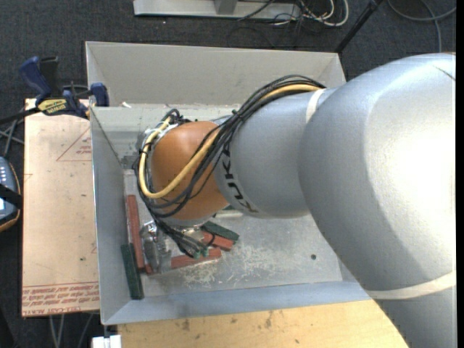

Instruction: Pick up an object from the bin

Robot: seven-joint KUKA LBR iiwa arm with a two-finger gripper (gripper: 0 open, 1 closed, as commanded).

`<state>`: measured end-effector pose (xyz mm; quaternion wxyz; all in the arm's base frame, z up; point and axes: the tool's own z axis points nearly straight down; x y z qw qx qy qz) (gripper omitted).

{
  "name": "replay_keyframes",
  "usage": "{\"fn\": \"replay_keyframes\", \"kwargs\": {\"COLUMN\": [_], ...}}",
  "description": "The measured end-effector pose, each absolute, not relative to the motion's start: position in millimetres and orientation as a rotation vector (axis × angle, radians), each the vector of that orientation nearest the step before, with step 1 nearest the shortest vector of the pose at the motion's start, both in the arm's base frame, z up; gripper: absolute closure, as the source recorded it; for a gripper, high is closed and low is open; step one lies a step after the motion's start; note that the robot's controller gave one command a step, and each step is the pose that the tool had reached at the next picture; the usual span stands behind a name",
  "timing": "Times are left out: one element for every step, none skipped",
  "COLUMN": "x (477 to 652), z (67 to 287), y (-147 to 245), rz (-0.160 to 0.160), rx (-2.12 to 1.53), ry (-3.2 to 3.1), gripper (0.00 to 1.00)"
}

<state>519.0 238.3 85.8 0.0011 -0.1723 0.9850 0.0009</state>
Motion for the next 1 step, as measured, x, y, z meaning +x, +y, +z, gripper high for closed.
{"fn": "replay_keyframes", "kwargs": {"x": [519.1], "z": [85.8], "y": [238.1], "rz": [0.003], "rx": [-0.541], "ry": [3.093], "gripper": [0.00]}}
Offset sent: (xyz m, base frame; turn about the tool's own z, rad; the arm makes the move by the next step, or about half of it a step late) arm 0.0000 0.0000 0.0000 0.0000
